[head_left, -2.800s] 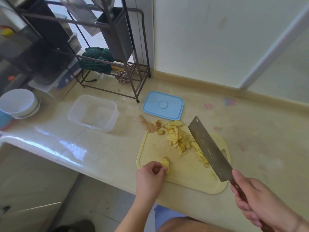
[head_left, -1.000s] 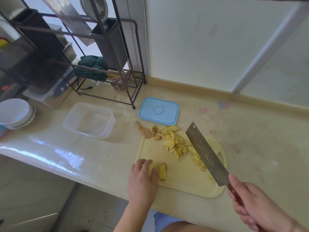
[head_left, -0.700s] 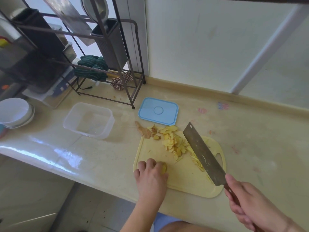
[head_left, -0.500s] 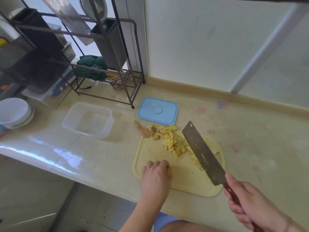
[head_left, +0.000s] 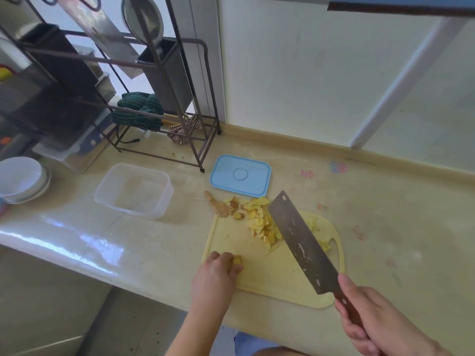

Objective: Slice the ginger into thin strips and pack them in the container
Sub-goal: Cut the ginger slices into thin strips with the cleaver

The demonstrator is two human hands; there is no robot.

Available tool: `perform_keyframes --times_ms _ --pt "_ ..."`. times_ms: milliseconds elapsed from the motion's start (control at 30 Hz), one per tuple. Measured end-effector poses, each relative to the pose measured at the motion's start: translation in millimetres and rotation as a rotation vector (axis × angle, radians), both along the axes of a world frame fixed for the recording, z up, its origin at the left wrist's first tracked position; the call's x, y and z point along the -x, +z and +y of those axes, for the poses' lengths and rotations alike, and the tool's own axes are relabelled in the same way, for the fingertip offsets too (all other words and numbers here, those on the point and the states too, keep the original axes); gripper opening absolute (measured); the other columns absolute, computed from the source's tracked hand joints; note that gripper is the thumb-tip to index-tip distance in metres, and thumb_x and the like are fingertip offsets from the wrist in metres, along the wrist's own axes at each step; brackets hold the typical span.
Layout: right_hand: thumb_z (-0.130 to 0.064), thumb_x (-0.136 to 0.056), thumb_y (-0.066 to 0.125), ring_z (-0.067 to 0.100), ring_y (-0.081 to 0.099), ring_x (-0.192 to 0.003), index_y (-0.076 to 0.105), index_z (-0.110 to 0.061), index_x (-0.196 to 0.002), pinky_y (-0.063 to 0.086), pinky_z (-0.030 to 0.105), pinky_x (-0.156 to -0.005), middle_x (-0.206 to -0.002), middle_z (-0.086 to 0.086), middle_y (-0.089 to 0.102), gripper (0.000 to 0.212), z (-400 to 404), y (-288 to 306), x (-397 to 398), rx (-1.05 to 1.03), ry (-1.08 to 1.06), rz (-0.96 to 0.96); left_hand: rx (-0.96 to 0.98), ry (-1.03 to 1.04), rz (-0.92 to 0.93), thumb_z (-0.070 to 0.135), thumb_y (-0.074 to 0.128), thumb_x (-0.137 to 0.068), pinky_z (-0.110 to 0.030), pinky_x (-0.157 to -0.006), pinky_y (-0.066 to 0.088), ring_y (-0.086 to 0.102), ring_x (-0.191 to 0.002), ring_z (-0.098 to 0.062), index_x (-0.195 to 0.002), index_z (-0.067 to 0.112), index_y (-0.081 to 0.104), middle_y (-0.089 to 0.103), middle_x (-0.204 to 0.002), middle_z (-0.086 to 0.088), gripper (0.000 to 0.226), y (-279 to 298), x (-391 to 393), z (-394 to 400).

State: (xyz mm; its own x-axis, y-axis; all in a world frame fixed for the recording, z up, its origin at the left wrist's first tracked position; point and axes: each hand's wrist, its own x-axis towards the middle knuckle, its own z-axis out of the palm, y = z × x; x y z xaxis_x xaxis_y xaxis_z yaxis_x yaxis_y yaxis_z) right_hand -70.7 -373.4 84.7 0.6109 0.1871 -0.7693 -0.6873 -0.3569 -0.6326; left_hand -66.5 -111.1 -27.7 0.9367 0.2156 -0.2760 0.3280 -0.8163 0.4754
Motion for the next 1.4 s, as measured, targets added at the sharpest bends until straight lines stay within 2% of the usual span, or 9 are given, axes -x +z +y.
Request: perform_keyframes --times_ms 400,633,767,867,933,1033,1133,1300,1400 --pt "-0.067 -0.078 0.036 0.017 0.026 -0.039 0.044 -0.007 -0.068 0.024 0.024 -0.044 -0.049 0.008 0.034 0.062 9 -2 3 0.051 0.107 -0.039 0.325 0.246 0.080 0.021 0.065 -0.094 -0.019 -0.063 0.049 0.060 -0.073 -0.003 -0.124 0.021 0.059 0.062 -0.078 0.010 0.031 8 -2 -24" --pt "-0.056 -0.089 0.052 0.008 0.061 -0.056 0.060 -0.014 -0.060 0.047 0.020 -0.065 -0.057 0.002 0.063 0.051 12 -38 13 0.321 0.088 -0.230 0.401 0.316 0.075 0.020 0.070 -0.088 -0.011 -0.060 0.044 0.061 -0.074 0.001 -0.120 0.026 0.060 0.067 -0.076 0.010 0.034 10 -2 -45" --pt "-0.088 -0.060 0.033 -0.009 0.062 -0.071 0.070 -0.015 -0.083 0.046 0.010 -0.071 -0.068 -0.011 0.067 0.085 4 -61 9 0.374 0.146 -0.385 0.399 0.349 0.056 0.019 0.074 -0.084 -0.008 -0.061 0.044 0.061 -0.066 0.004 -0.112 0.026 0.063 0.068 -0.068 0.010 0.031 9 -4 -54" --pt "-0.084 -0.073 0.043 -0.020 0.045 -0.052 0.052 -0.025 -0.059 0.034 -0.001 -0.052 -0.055 -0.032 0.050 0.062 -11 -71 5 0.396 0.241 -0.579 0.362 0.401 0.052 0.022 0.076 -0.082 -0.008 -0.061 0.043 0.061 -0.066 0.004 -0.109 0.028 0.064 0.069 -0.068 0.010 0.030 10 -2 -62" --pt "-0.071 -0.074 0.051 -0.008 0.034 -0.041 0.040 -0.026 -0.062 0.028 0.005 -0.043 -0.041 -0.017 0.034 0.048 -15 -76 0 0.407 0.274 -0.676 0.347 0.436 0.043 0.023 0.076 -0.082 -0.009 -0.060 0.042 0.062 -0.067 0.003 -0.109 0.028 0.064 0.069 -0.069 0.010 0.030 12 -3 -68" --pt "-0.080 -0.083 0.029 0.017 0.065 -0.061 0.046 -0.026 -0.056 0.040 0.030 -0.053 -0.049 -0.007 0.046 0.063 -13 -86 -10 0.340 0.407 -0.557 0.332 0.483 0.038 0.020 0.073 -0.084 -0.010 -0.060 0.041 0.061 -0.072 0.002 -0.109 0.028 0.064 0.067 -0.071 0.012 0.028 12 -4 -78" --pt "-0.065 -0.091 0.034 0.003 0.062 -0.074 0.064 -0.019 -0.073 0.040 0.016 -0.063 -0.076 0.000 0.067 0.058 -22 -78 -28 0.436 0.490 -0.440 0.347 0.545 0.031 0.020 0.071 -0.086 -0.015 -0.065 0.045 0.060 -0.077 0.001 -0.107 0.032 0.059 0.066 -0.079 0.014 0.027 14 -1 -83" --pt "-0.056 -0.096 0.033 -0.004 0.050 -0.045 0.055 -0.015 -0.064 0.038 0.015 -0.051 -0.055 -0.003 0.057 0.057 -17 -73 -33 0.330 0.573 -0.330 0.364 0.617 -0.023 0.016 0.071 -0.087 -0.020 -0.070 0.052 0.062 -0.074 0.000 -0.107 0.027 0.064 0.067 -0.076 0.013 0.024 6 6 -90" --pt "-0.055 -0.097 0.031 0.005 0.059 -0.063 0.062 -0.011 -0.070 0.042 0.022 -0.066 -0.064 0.000 0.063 0.059 -7 -74 -33 0.317 0.647 -0.392 0.390 0.668 -0.074 0.011 0.071 -0.087 -0.010 -0.065 0.047 0.062 -0.072 0.003 -0.106 0.025 0.067 0.067 -0.074 0.012 0.023 3 10 -91"
